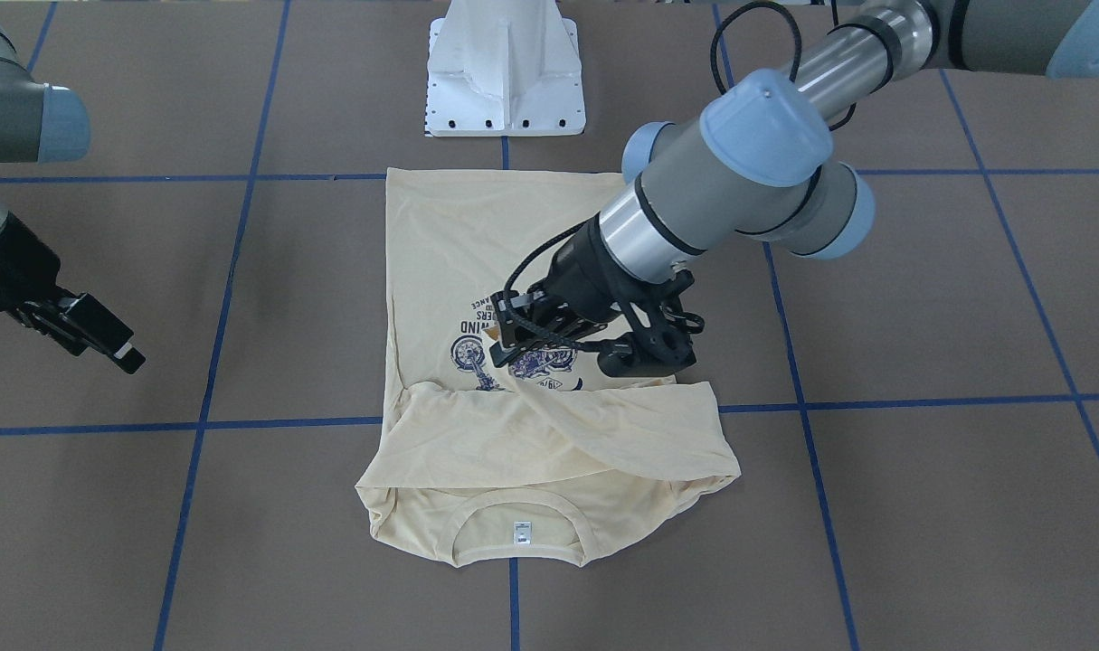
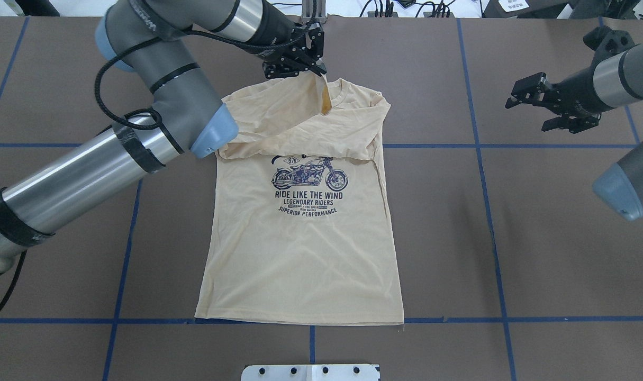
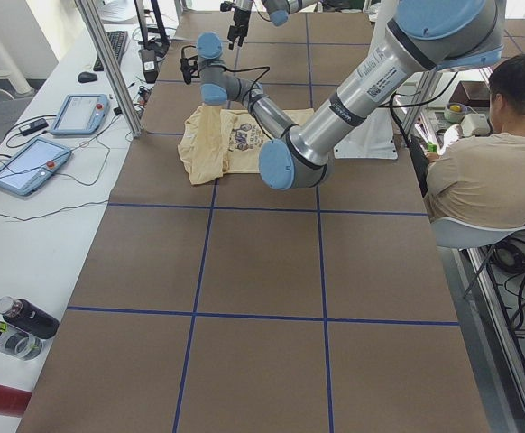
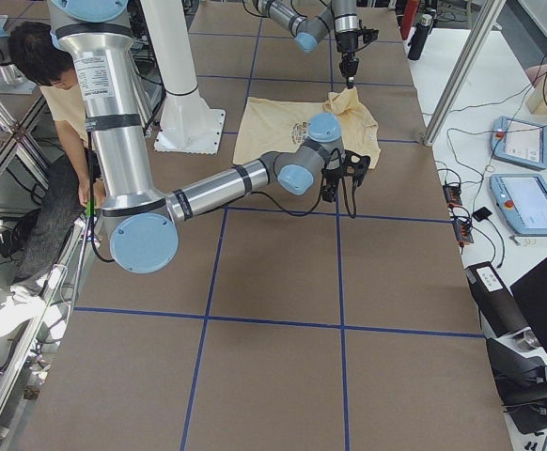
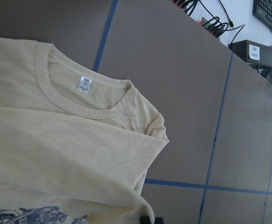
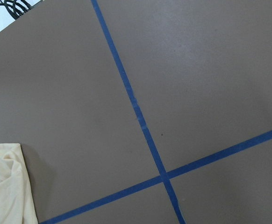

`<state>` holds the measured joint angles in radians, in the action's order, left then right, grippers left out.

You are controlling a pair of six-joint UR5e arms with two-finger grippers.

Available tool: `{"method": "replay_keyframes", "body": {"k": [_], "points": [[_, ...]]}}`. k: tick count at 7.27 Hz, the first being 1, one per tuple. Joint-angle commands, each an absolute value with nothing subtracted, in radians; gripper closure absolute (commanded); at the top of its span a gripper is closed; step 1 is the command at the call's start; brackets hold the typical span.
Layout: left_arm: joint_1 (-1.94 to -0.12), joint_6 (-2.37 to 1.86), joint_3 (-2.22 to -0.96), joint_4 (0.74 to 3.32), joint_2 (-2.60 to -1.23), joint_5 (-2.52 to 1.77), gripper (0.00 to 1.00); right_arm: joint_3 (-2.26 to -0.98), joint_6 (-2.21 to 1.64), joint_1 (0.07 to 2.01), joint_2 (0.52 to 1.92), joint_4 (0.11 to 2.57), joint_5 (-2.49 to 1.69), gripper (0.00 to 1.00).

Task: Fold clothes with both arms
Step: 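Carry the sleeve with the left gripper across toward the collar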

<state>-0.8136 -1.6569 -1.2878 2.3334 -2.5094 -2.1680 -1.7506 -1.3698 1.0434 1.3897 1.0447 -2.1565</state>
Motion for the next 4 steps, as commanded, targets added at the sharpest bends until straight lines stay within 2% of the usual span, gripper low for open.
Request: {"method": "replay_keyframes", "body": {"k": [1,2,4], "points": [[-0.764,-1.661,-1.238,2.339,-2.578,-2.076,1.0,-1.752,-1.37,1.043,1.388,1.045,-2.152,0.01],[-0.752,-1.66,-1.186,2.341,-2.62,-2.071,1.0,-1.752,-1.37,1.043,1.388,1.046,-2.152,0.01],[-0.701,-1.66,-1.169,2.347,-2.615,-2.001,1.0,-1.753,-1.37,1.043,1.387,1.046,-2.154,0.01]]}}
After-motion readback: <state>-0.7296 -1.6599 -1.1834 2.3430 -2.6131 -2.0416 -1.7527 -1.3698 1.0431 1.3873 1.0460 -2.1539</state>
